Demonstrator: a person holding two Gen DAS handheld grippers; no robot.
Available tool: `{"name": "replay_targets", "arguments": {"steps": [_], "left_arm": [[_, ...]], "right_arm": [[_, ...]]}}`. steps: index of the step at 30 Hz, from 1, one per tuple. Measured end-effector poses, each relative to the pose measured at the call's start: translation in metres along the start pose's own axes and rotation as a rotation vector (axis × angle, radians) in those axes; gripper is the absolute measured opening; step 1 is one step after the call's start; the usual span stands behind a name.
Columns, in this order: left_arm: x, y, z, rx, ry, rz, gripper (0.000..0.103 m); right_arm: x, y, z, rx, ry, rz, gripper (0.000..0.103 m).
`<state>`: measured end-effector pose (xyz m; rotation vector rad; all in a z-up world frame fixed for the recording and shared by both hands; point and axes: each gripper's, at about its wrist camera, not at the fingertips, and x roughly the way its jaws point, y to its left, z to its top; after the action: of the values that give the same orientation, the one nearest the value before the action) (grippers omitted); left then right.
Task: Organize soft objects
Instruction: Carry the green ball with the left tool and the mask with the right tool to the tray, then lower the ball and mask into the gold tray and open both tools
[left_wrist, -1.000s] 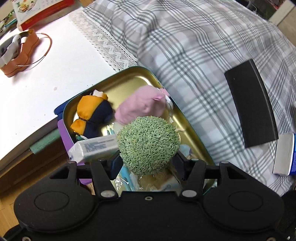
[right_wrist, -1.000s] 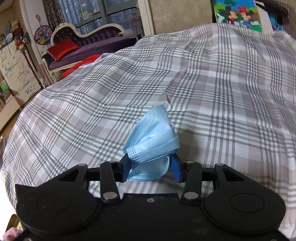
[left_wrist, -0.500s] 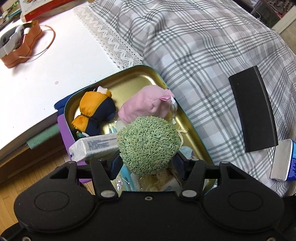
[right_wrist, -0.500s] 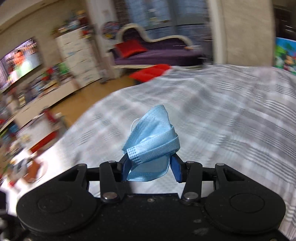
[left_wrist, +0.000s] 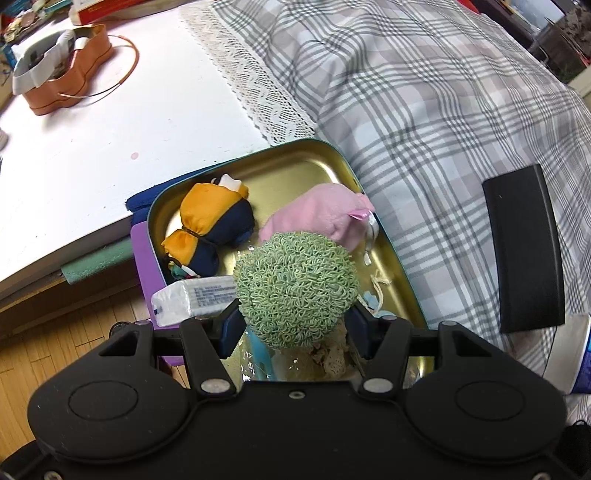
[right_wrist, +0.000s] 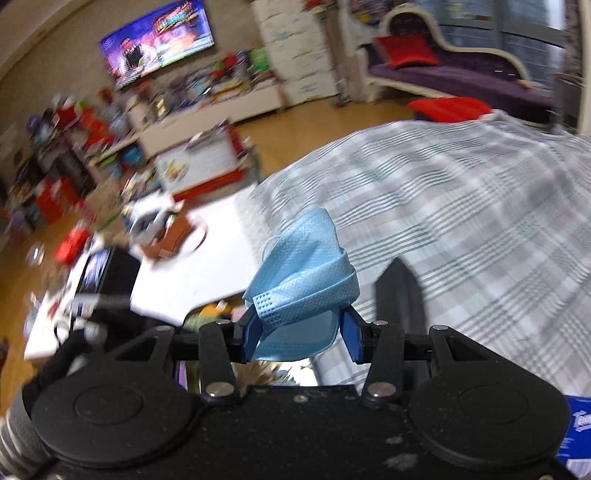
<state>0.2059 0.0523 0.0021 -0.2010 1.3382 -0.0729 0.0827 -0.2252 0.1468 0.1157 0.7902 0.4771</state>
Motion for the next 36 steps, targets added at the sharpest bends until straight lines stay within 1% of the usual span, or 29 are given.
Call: {"name": "replay_targets", "arguments": {"steps": [4,7,14,18,21,23,24,25,27,36], "left_arm": [[0.002,0.000,0.000,-0.004,-0.002,0.019,0.055],[0.002,0.000,0.000,-0.006,-0.008,0.028,0.055],[0.004,0.004,0.001,-0.027,0.001,0.030,0.056],[0.003,0.004,0.001,-0.032,-0.004,0.035,0.058],[0.003,0.004,0.001,-0.034,-0.010,0.040,0.060],[0.002,0.004,0.001,-0.035,-0.012,0.037,0.064],[0.002,0.005,0.002,-0.034,-0.017,0.034,0.066],[0.001,0.005,0.002,-0.033,-0.021,0.031,0.068],[-0.001,0.005,0.002,-0.032,-0.029,0.028,0.070],[-0.002,0.002,0.000,-0.023,-0.041,0.040,0.071]], "right_arm": [[0.031,0.019,-0.011,-0.088,0.094,0.020,0.045],[0.053,0.029,-0.021,-0.136,0.157,0.020,0.045],[0.089,0.044,-0.042,-0.186,0.265,0.043,0.047],[0.104,0.052,-0.048,-0.208,0.280,0.033,0.048],[0.112,0.055,-0.049,-0.199,0.285,0.030,0.050],[0.114,0.056,-0.048,-0.195,0.280,0.027,0.051],[0.115,0.056,-0.048,-0.194,0.274,0.026,0.056],[0.115,0.056,-0.048,-0.191,0.262,0.028,0.066],[0.114,0.054,-0.048,-0.190,0.241,0.026,0.071],[0.115,0.047,-0.050,-0.201,0.262,-0.005,0.072]]}}
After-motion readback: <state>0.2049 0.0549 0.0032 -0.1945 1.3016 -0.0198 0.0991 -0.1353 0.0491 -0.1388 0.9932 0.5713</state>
